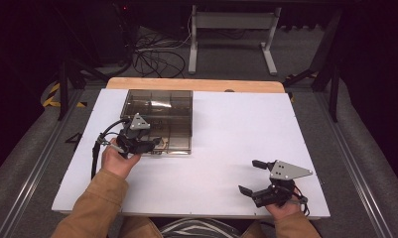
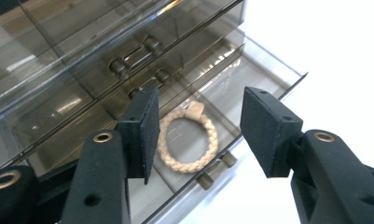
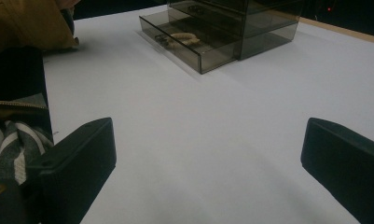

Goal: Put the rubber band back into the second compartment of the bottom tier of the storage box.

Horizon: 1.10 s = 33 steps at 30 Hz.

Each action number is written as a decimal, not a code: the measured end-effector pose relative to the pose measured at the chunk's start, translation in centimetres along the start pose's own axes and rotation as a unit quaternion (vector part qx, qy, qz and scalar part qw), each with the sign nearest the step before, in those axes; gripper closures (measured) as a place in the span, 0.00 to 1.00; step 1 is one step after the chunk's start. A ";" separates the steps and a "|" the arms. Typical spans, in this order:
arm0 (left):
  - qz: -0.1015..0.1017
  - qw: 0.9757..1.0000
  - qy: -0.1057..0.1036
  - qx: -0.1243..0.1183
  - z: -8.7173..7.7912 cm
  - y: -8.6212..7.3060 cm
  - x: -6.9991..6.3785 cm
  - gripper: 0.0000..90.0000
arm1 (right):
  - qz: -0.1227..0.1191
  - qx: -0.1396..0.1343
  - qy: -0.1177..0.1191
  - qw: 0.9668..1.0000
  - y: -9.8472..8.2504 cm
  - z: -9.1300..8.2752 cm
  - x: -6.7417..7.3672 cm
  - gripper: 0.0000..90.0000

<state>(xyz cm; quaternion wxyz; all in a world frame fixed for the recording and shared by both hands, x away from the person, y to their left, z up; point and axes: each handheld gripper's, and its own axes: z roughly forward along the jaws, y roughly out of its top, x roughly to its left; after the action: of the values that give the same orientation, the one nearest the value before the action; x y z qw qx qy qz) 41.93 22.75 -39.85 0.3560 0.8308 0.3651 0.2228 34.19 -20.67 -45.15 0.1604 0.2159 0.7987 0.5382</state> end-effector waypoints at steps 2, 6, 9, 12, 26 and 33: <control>-0.002 1.000 -0.006 -0.004 -0.3 0.1 -0.2 0.52 | 0.000 -0.001 0.000 1.000 0.0 0.0 0.0 0.04; -0.002 1.000 -0.008 -0.014 -0.6 0.3 -0.4 0.49 | 0.001 0.000 0.000 1.000 0.0 0.0 0.0 0.04; -0.002 1.000 -0.010 -0.014 -0.7 0.3 -0.3 0.48 | 0.001 0.000 0.000 1.000 0.0 0.0 0.0 0.04; -0.005 1.000 -0.012 -0.015 -0.7 0.3 -0.2 0.47 | 0.001 0.000 0.000 1.000 0.0 0.0 0.0 0.04; 0.014 0.998 -0.018 -0.053 -1.8 0.6 -0.6 0.34 | 0.002 -0.001 -0.001 1.000 -0.1 -0.1 0.0 0.04; 0.015 0.997 -0.054 -0.061 -3.1 0.6 -0.8 0.19 | 0.001 -0.001 0.001 1.000 0.0 0.0 0.0 0.04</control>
<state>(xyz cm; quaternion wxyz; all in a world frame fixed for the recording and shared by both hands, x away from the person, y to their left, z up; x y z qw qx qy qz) 39.81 23.17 -37.47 0.4220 0.8236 0.3190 0.2047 34.23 -20.67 -45.13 0.1597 0.2158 0.7981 0.5393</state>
